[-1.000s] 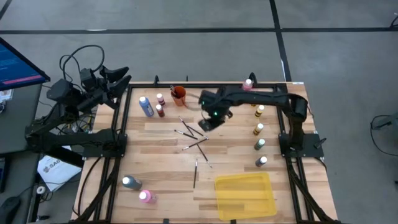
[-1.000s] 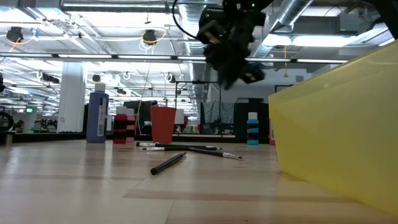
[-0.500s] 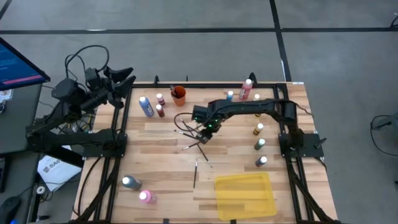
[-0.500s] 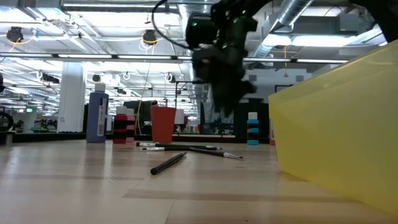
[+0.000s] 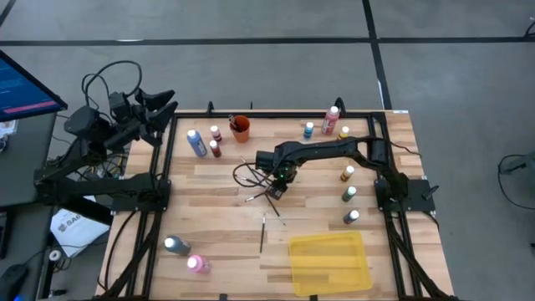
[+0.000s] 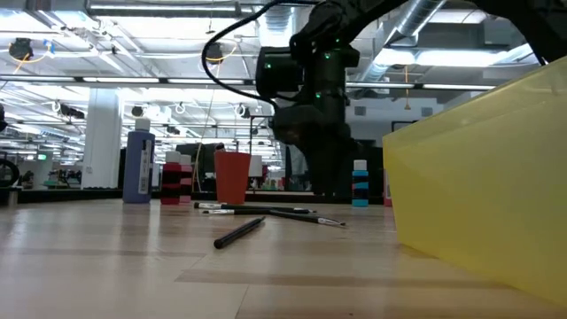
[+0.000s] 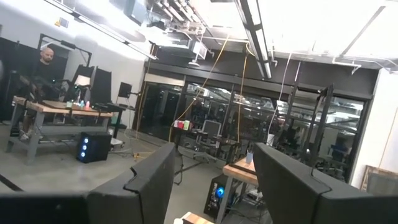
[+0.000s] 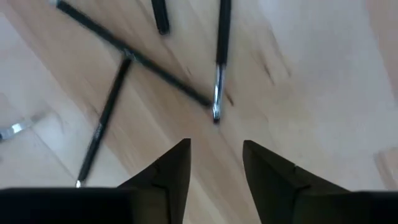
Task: Pick & Place Paint Supplies
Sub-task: Put the black paint brush into the orange cup
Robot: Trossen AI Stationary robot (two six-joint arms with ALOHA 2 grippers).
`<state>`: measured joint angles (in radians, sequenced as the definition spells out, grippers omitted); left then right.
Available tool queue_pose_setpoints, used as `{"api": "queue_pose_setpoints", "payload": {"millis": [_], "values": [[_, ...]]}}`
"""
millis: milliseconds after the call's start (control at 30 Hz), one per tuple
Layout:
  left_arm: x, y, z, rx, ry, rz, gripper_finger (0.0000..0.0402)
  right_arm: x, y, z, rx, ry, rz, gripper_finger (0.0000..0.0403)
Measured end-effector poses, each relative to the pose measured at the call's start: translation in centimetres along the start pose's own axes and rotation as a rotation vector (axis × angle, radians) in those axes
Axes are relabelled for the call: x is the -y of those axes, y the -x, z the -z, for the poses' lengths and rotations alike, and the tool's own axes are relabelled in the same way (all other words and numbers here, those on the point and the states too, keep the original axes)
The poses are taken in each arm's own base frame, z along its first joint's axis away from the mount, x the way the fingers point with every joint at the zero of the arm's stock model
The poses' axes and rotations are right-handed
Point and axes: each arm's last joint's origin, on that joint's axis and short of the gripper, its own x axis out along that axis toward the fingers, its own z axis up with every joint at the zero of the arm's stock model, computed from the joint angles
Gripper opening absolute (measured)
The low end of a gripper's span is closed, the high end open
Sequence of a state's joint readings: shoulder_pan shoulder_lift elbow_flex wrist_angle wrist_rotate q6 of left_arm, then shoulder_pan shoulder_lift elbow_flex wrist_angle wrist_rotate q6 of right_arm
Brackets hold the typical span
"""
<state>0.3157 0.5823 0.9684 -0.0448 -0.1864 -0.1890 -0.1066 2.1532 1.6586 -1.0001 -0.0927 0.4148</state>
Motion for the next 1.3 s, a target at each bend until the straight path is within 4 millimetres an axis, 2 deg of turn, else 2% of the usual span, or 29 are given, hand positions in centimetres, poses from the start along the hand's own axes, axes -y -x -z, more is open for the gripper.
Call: {"api": "queue_pose_setpoints", "payload": {"millis": [300, 467, 667, 933, 1300], "values": [[0.0, 0.0, 0.0, 0.0, -0.001, 0.0, 0.0211, -0.3, -0.5, -0.1, 0.021, 0.05, 0.039, 0.014], [0.0, 0.0, 0.0, 0.0, -0.001, 0.0, 0.0211, -1.1, -2.0, 0.3, -0.017, 0.081, 0.056, 0.0158], [0.0, 0.0, 0.0, 0.0, -0.001, 0.0, 0.0211, -1.3, -1.9, 0.2, 0.046, 0.093, 0.153, 0.0177], [0.0, 0.0, 0.0, 0.0, -0.001, 0.0, 0.0211, -0.9, -2.4, -0.2, 0.034, 0.091, 0.131, 0.0169], [0.0, 0.0, 0.0, 0.0, -0.002, 0.0, 0.0211, -0.8, -3.2, 0.4, 0.032, 0.089, 0.13, 0.0159]]}}
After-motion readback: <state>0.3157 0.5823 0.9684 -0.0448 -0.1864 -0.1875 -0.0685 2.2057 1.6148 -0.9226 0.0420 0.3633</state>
